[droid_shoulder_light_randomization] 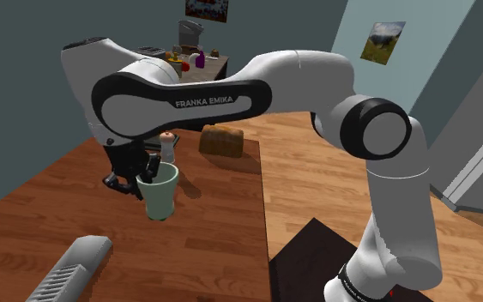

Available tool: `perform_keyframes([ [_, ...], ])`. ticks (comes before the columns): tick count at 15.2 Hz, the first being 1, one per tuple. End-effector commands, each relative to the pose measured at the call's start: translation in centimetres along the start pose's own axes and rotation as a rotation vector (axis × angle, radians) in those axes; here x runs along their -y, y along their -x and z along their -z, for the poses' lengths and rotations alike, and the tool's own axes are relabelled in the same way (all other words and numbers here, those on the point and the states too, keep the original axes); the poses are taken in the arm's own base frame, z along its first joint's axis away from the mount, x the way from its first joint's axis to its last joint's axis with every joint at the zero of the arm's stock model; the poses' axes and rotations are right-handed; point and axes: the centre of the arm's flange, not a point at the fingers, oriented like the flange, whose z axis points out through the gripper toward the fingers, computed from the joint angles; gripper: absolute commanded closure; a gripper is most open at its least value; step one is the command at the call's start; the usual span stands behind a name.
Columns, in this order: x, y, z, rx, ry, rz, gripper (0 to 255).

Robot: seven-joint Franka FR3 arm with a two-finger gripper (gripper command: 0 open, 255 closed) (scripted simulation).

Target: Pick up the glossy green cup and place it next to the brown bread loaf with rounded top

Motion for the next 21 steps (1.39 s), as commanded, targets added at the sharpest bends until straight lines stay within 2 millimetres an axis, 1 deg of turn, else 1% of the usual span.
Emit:
perform_keyframes([
  [1,-0.2,0.1,1.0,0.0,0.0,0.0,255],
  [11,-1.1,0.6,6.1,0.0,0.0,0.0,255],
  [12,-1.1,0.6,6.2,0.0,0.0,0.0,255],
  [21,-12.8,-0.2,4.3,0.0,0.0,0.0,255],
])
